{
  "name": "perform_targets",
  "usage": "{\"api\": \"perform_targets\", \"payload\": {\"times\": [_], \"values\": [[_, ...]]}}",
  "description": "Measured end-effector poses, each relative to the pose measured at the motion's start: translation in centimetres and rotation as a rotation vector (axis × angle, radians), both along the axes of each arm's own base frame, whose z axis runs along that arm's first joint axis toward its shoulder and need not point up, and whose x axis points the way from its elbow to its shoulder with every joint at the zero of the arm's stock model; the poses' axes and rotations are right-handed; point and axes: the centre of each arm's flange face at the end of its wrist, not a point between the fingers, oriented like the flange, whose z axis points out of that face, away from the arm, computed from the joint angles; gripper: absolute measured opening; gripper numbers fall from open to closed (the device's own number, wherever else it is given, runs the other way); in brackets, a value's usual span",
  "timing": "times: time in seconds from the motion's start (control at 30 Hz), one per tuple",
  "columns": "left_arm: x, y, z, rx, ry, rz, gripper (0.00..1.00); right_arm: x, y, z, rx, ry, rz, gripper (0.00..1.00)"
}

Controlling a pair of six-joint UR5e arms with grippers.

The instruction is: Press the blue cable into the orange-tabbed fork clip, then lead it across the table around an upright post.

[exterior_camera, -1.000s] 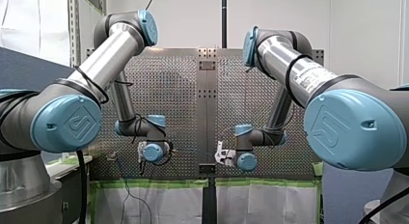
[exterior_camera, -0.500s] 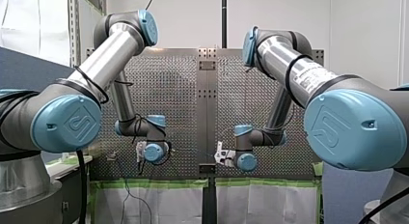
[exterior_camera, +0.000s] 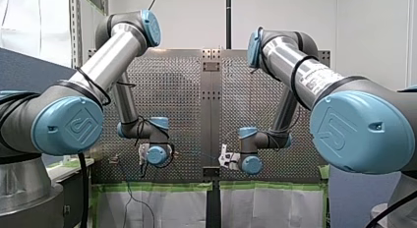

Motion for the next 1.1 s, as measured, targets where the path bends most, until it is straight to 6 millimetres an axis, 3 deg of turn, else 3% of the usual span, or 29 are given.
{"api": "perform_targets", "payload": {"times": [0.1,0.77,1.1], "values": [[0.0,0.0,0.0,0.001,-0.001,0.0,0.0,0.0,0.0,0.0,0.001,0.0,0.0,0.0],[-0.3,-1.0,0.3,-0.024,-0.007,-0.036,0.0,0.0,0.1,-0.2,0.002,0.002,0.0,0.0],[-0.2,-2.3,3.5,-0.047,-0.04,-0.067,0.0,0.1,-0.5,0.5,0.003,0.012,-0.002,0.0]]}}
